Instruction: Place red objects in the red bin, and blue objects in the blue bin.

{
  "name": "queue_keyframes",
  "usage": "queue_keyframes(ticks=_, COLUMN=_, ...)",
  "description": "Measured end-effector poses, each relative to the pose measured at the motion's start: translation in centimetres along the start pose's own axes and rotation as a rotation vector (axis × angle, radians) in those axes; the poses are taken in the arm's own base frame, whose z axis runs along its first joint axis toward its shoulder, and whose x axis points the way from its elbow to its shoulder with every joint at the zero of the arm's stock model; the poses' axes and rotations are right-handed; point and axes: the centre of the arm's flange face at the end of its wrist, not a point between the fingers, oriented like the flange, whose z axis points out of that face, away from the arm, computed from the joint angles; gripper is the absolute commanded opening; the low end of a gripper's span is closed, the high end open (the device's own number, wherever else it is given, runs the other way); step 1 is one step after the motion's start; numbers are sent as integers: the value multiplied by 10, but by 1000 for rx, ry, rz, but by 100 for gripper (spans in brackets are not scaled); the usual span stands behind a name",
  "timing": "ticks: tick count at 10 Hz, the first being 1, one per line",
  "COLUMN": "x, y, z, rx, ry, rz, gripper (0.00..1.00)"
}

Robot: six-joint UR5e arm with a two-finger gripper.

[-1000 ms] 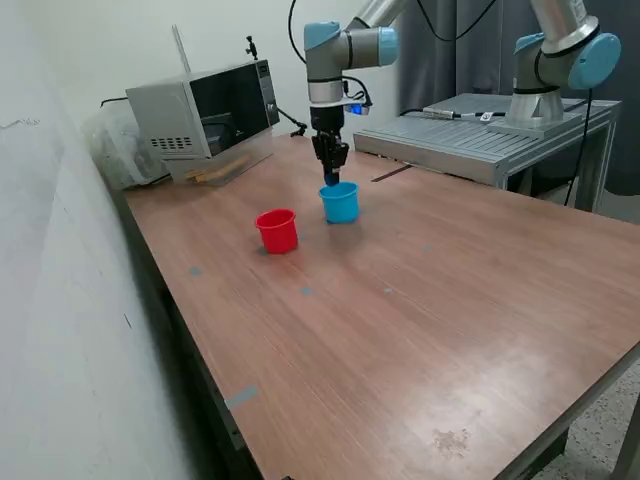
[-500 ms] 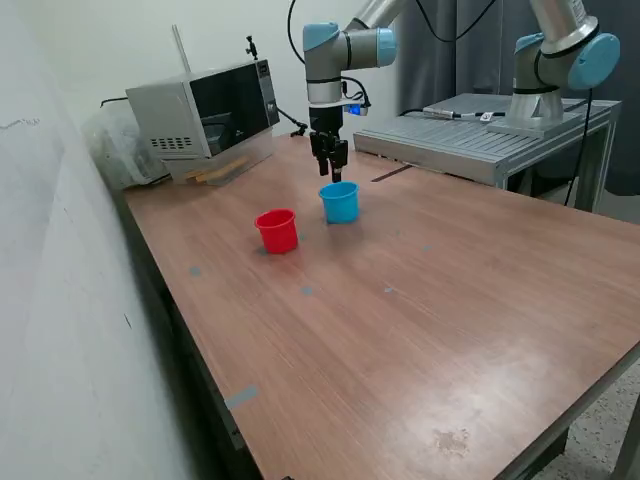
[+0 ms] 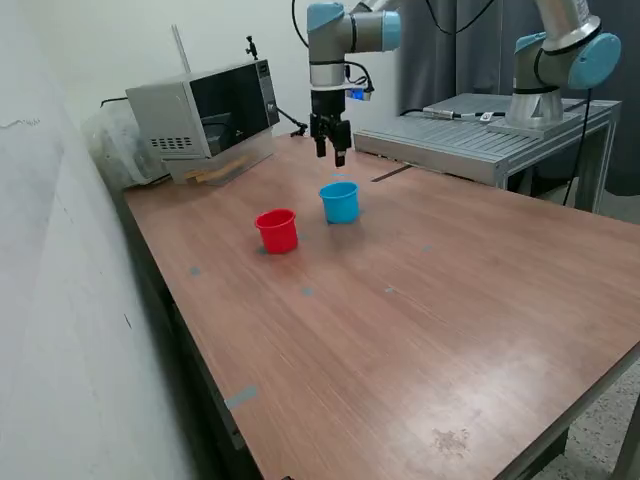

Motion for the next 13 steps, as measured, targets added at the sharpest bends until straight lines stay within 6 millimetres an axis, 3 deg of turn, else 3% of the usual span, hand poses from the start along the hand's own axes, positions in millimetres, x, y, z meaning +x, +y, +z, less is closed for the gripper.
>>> queue_keyframes(ticks=2, x=27, y=-26, z=-80, rx=-10, ry=-2, rz=-30, gripper=100)
queue_keyframes(ticks=4, x=53, y=-69, z=-164, rx=-5, ry=-21, rz=-38, gripper=100)
queue_keyframes(ticks=7, x=87, y=-125, z=-247, rx=40, ry=-33, rz=-54, gripper=100)
queue_keyframes(ticks=9, x=101, y=-152, z=-277, rx=65, ry=-31, rz=-68, gripper=100)
queue_keyframes(ticks=13, x=117, y=-178, z=-291, rx=130, ry=-21, rz=-97, gripper=100)
